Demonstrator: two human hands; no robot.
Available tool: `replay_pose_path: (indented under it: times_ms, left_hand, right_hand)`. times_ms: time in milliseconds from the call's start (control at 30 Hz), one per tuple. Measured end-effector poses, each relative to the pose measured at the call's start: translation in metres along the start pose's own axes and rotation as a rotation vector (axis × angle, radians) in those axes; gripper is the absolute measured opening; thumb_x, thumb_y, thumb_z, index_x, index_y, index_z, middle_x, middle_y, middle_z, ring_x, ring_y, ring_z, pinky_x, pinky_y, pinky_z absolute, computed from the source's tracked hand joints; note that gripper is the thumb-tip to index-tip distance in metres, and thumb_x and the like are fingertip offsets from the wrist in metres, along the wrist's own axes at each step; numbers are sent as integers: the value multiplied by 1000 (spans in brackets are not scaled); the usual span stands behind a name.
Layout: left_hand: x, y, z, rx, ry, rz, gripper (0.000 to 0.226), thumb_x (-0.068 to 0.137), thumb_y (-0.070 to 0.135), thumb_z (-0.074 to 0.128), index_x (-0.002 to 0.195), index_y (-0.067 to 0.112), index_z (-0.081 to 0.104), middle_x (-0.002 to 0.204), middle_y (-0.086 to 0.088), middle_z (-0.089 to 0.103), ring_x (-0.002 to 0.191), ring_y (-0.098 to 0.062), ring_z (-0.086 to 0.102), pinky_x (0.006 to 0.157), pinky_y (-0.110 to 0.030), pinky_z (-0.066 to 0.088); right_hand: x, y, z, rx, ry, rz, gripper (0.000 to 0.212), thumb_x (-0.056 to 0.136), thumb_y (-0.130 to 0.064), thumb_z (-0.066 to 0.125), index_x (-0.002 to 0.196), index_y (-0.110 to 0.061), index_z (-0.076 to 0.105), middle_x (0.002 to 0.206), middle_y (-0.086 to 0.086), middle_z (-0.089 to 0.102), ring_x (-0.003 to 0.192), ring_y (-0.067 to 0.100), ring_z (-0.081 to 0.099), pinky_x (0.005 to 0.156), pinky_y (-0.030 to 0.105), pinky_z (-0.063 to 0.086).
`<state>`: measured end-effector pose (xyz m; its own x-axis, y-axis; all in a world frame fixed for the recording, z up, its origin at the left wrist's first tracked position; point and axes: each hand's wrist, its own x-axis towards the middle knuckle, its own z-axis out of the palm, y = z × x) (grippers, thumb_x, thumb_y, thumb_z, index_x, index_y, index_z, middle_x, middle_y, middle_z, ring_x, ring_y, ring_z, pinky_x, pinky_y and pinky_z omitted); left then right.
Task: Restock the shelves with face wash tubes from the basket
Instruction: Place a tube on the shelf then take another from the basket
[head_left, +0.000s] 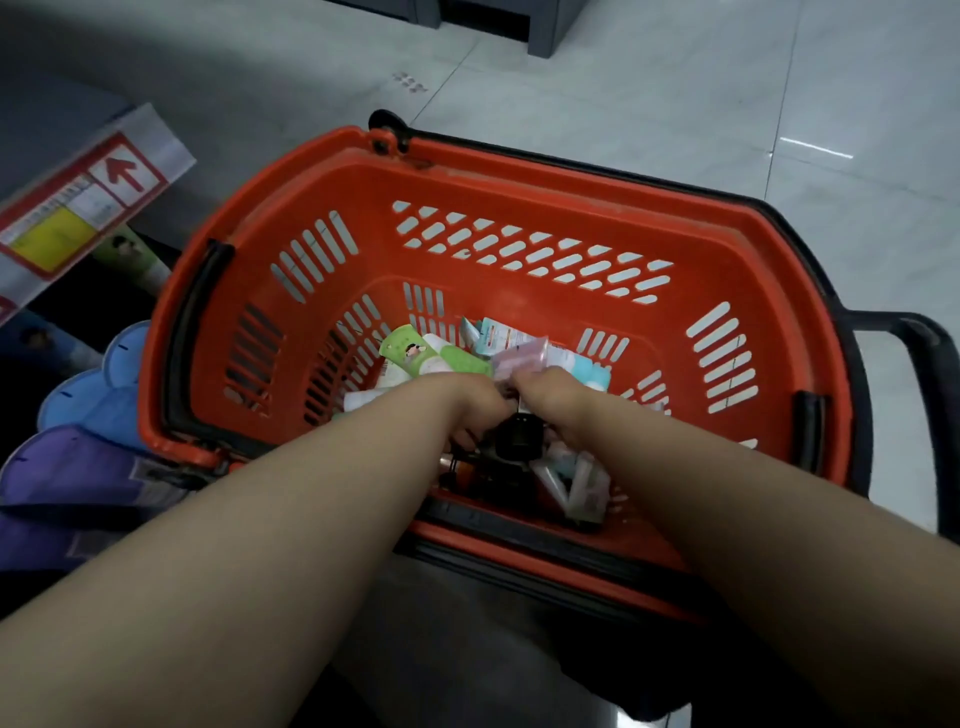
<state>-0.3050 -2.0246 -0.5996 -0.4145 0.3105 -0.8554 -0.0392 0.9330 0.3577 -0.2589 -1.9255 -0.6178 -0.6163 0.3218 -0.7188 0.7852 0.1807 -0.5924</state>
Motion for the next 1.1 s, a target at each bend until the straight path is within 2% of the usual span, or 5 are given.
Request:
replay_pose_path:
  times_ms: [167, 300, 467, 900, 1100]
  left_hand:
    - [-11, 6, -8, -472, 101, 140, 39, 88, 50, 57, 109, 17, 55, 102, -3, 65, 92, -18, 61, 72, -31, 50]
    - [-24, 6, -9, -750, 261, 227, 64, 80, 31, 72, 130, 8, 40, 114, -10, 63, 91, -21, 65, 59, -26, 51]
    - [-76, -5, -12, -996, 211, 450, 25, 90, 14, 60, 114, 10, 57, 105, -8, 65, 89, -18, 63, 70, -32, 54]
    - [-201, -76, -21, -1204, 495, 637, 15, 96, 4, 47, 94, 15, 58, 92, -4, 66, 79, -13, 64, 76, -30, 53]
    - [-241, -117, -27, -1237, 572, 695, 23, 96, 2, 46, 114, 9, 58, 94, -2, 68, 79, -11, 66, 69, -20, 57]
  right_hand:
    - [-20, -24, -18, 375, -47, -25, 43, 100, -48, 29, 103, -14, 55, 93, 7, 61, 86, 20, 60, 64, 30, 52]
    - [-36, -34, -31, 391, -73, -121, 20, 100, -19, 39, 101, -18, 59, 97, 4, 63, 88, 16, 57, 75, 31, 49]
    - [-66, -44, -34, 398, -135, -204, 29, 95, -24, 54, 121, -11, 58, 111, 4, 63, 102, 17, 59, 96, 42, 49]
    - [-161, -84, 22, 275, -264, -561, 28, 95, -18, 53, 122, -26, 55, 114, 2, 64, 109, 16, 59, 87, 35, 50]
    - [-199, -104, 53, 265, -301, -618, 33, 95, -14, 53, 127, -22, 51, 123, 6, 61, 113, 20, 59, 87, 36, 52]
